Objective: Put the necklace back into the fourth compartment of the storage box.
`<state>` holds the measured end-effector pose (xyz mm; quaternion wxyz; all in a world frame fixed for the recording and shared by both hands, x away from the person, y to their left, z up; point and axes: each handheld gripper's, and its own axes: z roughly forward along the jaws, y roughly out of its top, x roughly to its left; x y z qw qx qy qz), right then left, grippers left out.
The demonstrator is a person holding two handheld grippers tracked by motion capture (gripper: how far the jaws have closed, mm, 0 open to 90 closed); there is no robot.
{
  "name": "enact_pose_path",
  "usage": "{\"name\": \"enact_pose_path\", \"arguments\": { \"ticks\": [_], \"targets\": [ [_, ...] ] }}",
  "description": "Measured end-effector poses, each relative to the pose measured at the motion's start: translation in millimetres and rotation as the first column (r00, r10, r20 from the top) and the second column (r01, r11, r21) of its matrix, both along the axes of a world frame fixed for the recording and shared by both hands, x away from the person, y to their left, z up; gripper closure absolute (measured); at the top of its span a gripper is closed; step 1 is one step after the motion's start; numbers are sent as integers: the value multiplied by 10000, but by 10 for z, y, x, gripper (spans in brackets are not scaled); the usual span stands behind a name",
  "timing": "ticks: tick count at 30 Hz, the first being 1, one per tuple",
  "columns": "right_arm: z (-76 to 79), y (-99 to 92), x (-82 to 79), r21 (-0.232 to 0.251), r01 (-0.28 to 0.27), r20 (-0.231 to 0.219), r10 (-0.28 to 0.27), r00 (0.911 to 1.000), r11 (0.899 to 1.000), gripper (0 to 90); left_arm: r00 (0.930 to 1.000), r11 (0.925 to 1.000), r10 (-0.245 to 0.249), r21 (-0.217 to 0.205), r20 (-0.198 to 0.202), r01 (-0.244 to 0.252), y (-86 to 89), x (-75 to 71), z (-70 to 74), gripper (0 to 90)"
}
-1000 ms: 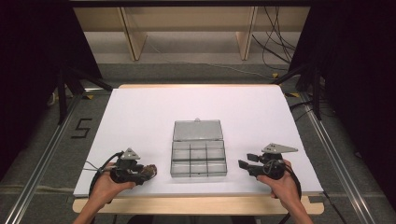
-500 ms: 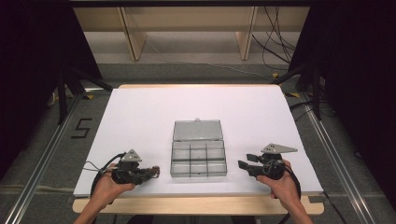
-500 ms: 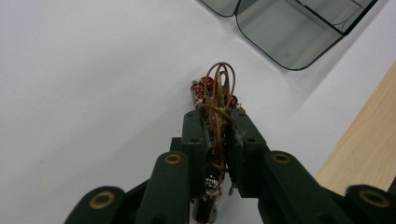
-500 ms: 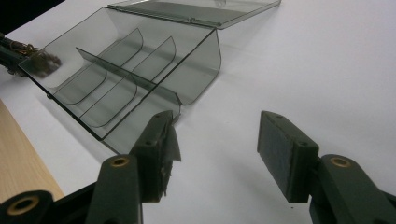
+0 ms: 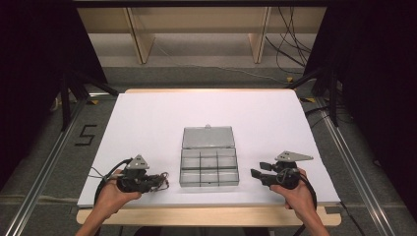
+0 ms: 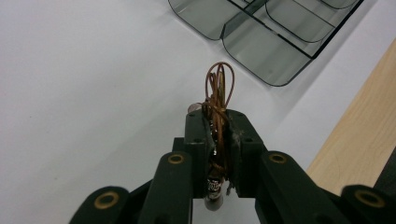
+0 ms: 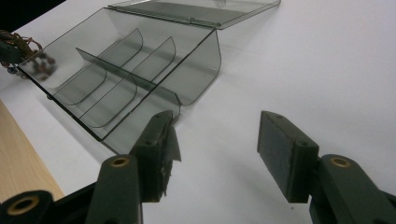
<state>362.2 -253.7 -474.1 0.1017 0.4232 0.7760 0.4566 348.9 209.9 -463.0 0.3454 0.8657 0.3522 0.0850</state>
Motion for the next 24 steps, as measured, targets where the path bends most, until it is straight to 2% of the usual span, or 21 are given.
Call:
{"name": "enact_pose_path", "arguments": {
  "ticks": [1,3,11,13,15,16,17,18,19,20,21,24],
  "targets": [
    [-5,4,7,-9,20,54,-20,10000,10000,474,9999,9998,160,-79,49,-159,-7,2,-6,789],
    [1,0,4,65,-34,-43,34,10000,10000,474,9998,9999,90,-52,-158,-91,0,5,2,789],
    [6,-2,3,55,-25,-84,26,10000,10000,474,9998,9999,-150,50,-154,150,18,19,51,789],
    [6,-1,2,49,-22,-81,23,10000,10000,474,9999,10000,-46,-47,-131,46,9,16,60,789],
    [4,-6,4,15,0,26,0,10000,10000,474,9999,9999,-121,13,-123,121,10,17,78,789],
    [1,15,-10,328,83,-241,-75,9997,9994,474,9999,10000,21,-90,-159,-22,1,12,80,789],
    [2,15,-11,327,92,-239,-84,9997,9994,474,9998,10000,-70,8,-171,71,6,13,93,789],
    [5,-6,4,15,2,26,-2,10000,10000,474,9998,10000,-93,-9,-151,93,3,14,101,789],
    [5,-6,3,20,-3,16,3,10000,10000,474,10000,10000,-3,-27,-83,3,-2,15,109,789],
    [7,-4,2,21,7,-35,-7,10000,10000,474,9997,9996,-244,141,-88,245,11,20,140,789],
    [7,-3,1,14,18,-54,-18,10000,10000,474,9999,9999,-124,11,-57,124,4,18,158,789],
    [8,-3,2,14,16,-57,-16,10000,10000,474,9997,9996,-235,158,95,234,11,31,248,790]
  ]
}}
